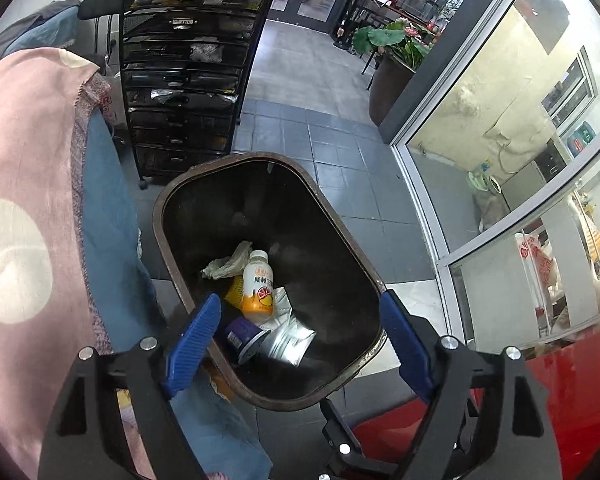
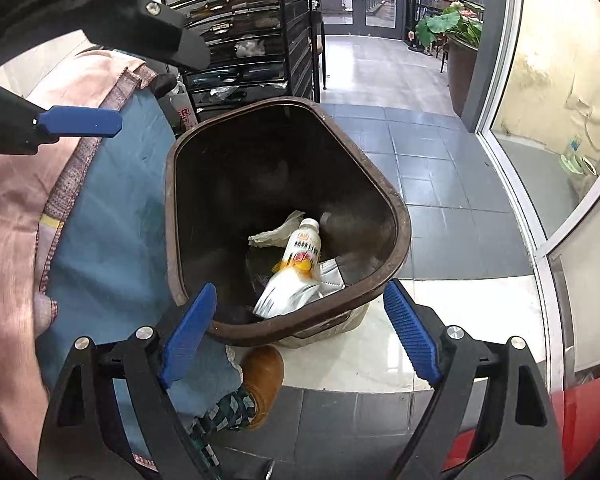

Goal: Collect trash
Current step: 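Carry the bottle and carton to the brown bin and release both, then grasp the orange with the left tool while the right tool grasps the white printed wrapper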

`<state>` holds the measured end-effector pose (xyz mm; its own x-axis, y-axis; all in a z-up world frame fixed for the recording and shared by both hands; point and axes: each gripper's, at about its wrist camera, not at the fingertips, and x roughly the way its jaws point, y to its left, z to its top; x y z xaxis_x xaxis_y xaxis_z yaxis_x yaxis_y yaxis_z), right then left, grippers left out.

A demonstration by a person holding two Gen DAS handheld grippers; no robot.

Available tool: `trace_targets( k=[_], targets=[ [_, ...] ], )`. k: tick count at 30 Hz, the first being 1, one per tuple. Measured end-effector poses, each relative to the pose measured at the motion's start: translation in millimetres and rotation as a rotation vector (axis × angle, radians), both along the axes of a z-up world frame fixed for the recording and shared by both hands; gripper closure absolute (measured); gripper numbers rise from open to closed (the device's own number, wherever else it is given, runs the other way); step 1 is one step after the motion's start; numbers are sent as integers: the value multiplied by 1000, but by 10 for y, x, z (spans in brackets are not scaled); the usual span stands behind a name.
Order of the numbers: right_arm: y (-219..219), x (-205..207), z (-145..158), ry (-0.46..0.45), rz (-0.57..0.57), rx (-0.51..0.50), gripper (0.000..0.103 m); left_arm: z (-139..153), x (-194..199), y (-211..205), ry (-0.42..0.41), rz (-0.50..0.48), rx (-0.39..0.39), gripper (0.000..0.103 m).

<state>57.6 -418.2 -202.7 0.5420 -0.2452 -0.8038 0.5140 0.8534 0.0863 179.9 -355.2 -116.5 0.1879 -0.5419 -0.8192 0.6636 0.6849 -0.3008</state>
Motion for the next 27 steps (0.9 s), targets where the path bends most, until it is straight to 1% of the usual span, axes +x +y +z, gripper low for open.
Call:
trace_targets(
  k=[3, 4, 8, 11, 13, 15, 18, 20, 23, 27],
  targets=[
    [16, 17, 4, 5, 5, -2, 18, 126, -58, 111, -40, 11, -26, 22],
    [16, 8, 9, 5, 6, -2, 18, 203, -104, 188, -58, 12, -46, 22],
    [53, 12, 79, -5, 14, -23, 18, 447, -259, 434, -130, 25, -105, 14],
    [81, 42, 208, -26, 26, -38, 18, 605, -379, 712, -188, 39, -130, 9],
    [110, 79, 312, -42, 41, -41, 18, 675, -421, 923, -201, 58, -143, 8],
    [145, 124, 411, -56, 58, -36, 17, 725, -433, 1182, -214, 104, -146, 8],
    [269, 236, 608, -78, 117, -13, 16, 768, -419, 1555, -216, 164, -151, 8],
    [366, 317, 738, -89, 160, -3, 16, 806, -405, 1860, -233, 228, -146, 8],
    [600, 446, 950, -115, 257, 34, 16, 816, -363, 2294, -233, 310, -139, 8],
    [1053, 688, 1206, -127, 431, 80, 16, 813, -304, 2808, -255, 428, -88, 8]
  ],
)
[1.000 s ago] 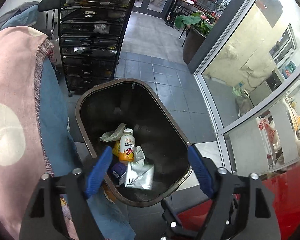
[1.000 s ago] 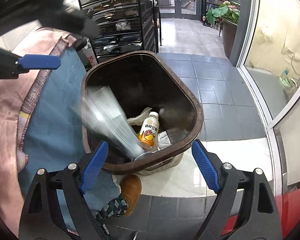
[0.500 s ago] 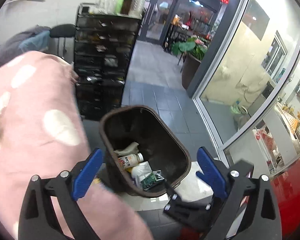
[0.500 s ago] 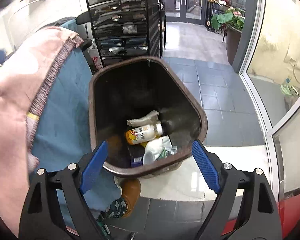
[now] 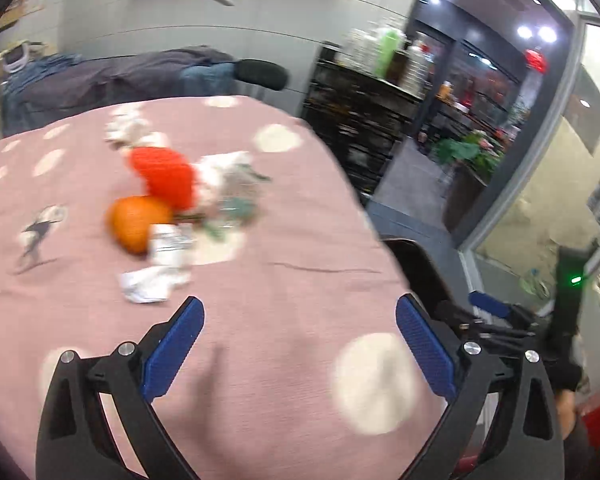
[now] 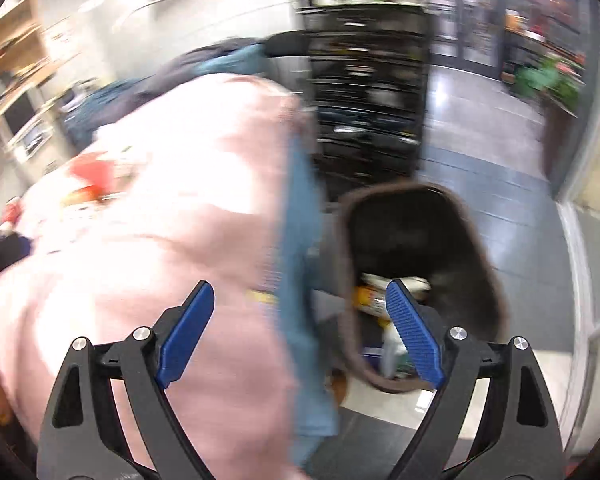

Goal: Collect trash
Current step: 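Grasp the orange with the left tool while the right tool grasps the white printed wrapper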

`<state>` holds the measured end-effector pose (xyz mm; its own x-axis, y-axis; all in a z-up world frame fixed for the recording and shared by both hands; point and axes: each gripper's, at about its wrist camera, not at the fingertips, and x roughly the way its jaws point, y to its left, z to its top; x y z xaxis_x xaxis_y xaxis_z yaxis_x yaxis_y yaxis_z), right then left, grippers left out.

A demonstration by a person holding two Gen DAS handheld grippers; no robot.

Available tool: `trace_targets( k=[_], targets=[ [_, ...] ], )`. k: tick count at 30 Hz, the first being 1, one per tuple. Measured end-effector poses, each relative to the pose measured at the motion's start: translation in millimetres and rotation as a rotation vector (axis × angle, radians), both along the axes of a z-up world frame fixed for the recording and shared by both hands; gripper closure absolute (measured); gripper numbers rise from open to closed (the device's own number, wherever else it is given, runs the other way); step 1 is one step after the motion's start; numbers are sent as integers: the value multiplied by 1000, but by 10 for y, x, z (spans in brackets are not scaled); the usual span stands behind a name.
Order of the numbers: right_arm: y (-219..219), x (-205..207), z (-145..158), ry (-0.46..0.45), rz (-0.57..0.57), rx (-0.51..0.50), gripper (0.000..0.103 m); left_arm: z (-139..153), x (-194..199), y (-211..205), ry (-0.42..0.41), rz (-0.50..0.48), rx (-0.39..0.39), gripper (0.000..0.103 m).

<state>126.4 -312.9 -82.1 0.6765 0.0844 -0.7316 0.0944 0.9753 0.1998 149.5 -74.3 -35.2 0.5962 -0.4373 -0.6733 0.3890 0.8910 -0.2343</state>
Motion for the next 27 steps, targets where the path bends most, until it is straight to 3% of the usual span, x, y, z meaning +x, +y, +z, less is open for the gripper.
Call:
trace_targets(
  k=[7, 12, 14, 18, 21, 22, 24, 25, 27],
  targets=[
    [967, 528, 278, 42, 322, 66, 16, -22, 194, 679, -12, 153, 102, 8],
    [1553, 924, 257, 115, 431, 10, 18, -20, 267, 1083, -13, 212, 112, 6],
    [1684, 1097, 189, 170, 458, 50, 28, -18, 294, 1201, -4, 230, 122, 6],
    [1883, 1424, 58, 255, 452, 94, 32, -24, 386, 1386, -4, 241, 135, 6],
    [1984, 1545, -53, 290, 450, 106, 41, -60, 464, 1459, 13, 238, 125, 6],
    [1995, 1586, -76, 295, 445, 108, 46, -71, 492, 1471, 16, 236, 124, 6],
    [1980, 1625, -96, 301, 441, 133, 68, -103, 562, 1474, 31, 225, 124, 6],
    [1948, 1614, -93, 302, 439, 160, 74, -127, 606, 1465, 45, 217, 122, 6],
    [1889, 1547, -47, 283, 434, 169, 75, -168, 671, 1443, 66, 203, 111, 6]
  ],
)
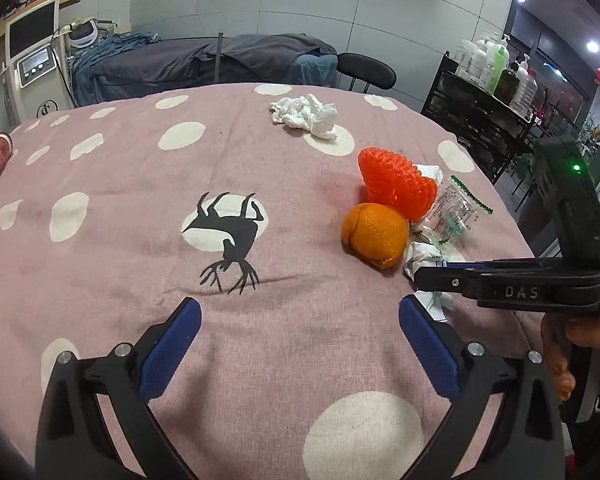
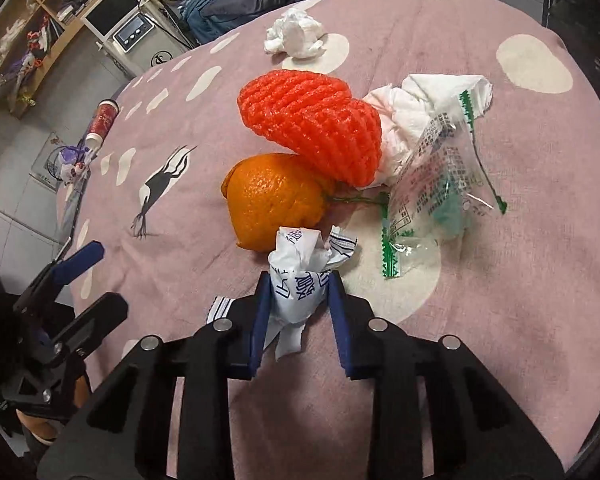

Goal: Collect trash
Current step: 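Grasp the orange with the left tool while the right tool grasps the white printed wrapper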

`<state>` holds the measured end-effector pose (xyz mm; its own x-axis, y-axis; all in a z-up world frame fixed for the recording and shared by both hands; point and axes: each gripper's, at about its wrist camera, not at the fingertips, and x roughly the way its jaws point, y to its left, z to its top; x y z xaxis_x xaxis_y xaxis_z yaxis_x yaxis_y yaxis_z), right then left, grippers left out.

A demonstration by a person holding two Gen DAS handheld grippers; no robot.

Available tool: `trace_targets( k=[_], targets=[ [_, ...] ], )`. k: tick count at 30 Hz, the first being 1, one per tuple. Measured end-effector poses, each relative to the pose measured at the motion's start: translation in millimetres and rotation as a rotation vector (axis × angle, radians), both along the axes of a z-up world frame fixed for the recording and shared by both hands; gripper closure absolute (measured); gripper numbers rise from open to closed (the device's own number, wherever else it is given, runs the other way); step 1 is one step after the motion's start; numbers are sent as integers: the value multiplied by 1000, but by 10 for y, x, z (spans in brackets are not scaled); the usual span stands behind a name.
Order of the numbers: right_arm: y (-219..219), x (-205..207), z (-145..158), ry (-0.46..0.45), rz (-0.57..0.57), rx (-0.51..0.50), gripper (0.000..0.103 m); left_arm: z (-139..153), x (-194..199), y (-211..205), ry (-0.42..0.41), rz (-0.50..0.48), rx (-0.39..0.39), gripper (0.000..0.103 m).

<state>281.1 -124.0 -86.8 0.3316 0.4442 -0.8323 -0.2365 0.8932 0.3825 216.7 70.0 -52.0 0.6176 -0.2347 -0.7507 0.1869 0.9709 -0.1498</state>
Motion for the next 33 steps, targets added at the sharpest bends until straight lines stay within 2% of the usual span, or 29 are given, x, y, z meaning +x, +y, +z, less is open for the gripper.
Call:
trace_targets(
  k=[7, 13, 17, 19, 20, 22, 23, 24, 30, 33],
  targets=[
    [-256, -335, 267, -81, -15, 43, 76, -119, 260, -263, 56, -87, -2, 6],
    [-427, -626, 377, -117, -32, 71, 76, -204, 531, -667, 76, -204, 114, 6],
    [-539, -767, 409, -130, -54, 83, 76, -242, 768, -809, 114, -244, 95, 6],
    [-610, -814, 426, -140, -73, 78, 76, -297, 845, -867, 128, -249, 114, 8],
    [-640, -818, 429, -141, -80, 76, 76, -318, 857, -908, 119, -253, 141, 12],
    [-737, -851, 410, -142, -101, 80, 76, -334, 829, -973, 100, -270, 178, 28],
    [-775, -863, 397, -142, -110, 83, 76, -345, 807, -990, 101, -279, 183, 42],
    [-796, -870, 388, -141, -117, 85, 76, -355, 770, -993, 98, -282, 188, 45],
    [-894, -972, 303, -149, -154, 89, 76, -273, 544, -840, 61, -244, 133, 49],
    [-918, -1075, 315, -190, -168, 64, 76, -186, 356, -764, 37, -211, 91, 49]
  ],
)
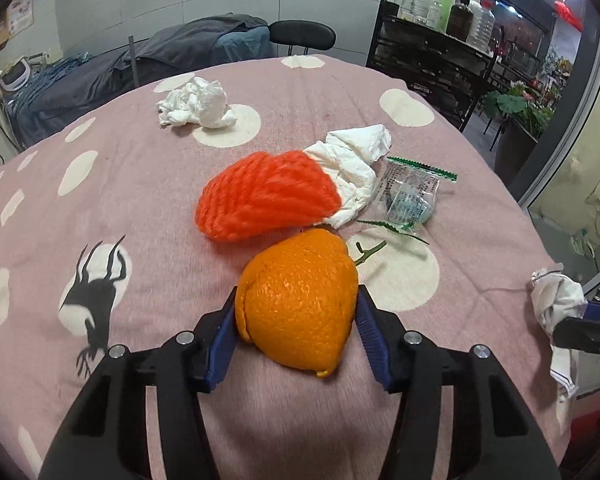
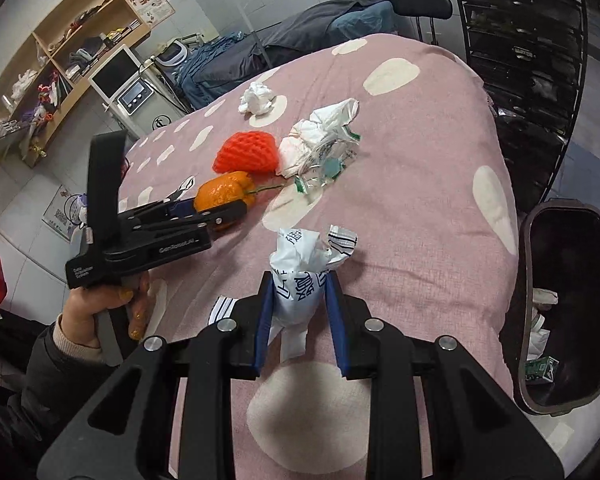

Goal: Collect trash
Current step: 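Carry both to the brown bin and release the wrapper then the orange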

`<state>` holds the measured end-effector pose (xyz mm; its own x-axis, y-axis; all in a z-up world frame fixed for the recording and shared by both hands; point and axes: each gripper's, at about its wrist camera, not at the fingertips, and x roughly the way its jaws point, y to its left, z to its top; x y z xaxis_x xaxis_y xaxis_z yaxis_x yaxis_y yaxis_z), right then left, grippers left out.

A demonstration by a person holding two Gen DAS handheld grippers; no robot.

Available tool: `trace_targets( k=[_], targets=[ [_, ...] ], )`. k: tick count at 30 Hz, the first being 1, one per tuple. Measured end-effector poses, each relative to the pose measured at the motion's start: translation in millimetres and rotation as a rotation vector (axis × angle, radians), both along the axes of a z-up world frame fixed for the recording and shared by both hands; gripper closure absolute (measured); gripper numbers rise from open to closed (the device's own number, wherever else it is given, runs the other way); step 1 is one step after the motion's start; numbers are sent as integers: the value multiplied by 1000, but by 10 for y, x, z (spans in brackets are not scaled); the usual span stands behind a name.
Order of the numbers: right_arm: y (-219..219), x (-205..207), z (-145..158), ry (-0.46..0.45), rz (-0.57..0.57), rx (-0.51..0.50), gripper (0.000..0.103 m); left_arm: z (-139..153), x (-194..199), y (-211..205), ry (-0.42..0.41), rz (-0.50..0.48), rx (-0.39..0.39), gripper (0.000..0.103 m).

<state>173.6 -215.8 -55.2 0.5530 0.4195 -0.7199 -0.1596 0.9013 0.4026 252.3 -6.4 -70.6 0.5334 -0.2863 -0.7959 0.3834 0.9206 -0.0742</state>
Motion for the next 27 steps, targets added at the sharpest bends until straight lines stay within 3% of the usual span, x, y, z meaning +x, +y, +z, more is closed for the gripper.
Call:
trace_targets(
  k=[8, 14, 19, 27],
  targets=[
    [-146, -268, -23, -85, -42, 0, 76, 186, -695, 187, -63, 79, -151, 49],
    [-329, -516, -9, -147, -88, -2, 76, 264, -1042, 136, -111, 102, -187, 49],
    [-651, -632, -46, -153, -190, -13, 76, 333, -1229, -82, -129, 68, -239, 49],
    [-1239, -701, -318, -73, -361, -57, 76, 360, -1349, -638, -127, -55, -276, 49]
  ],
)
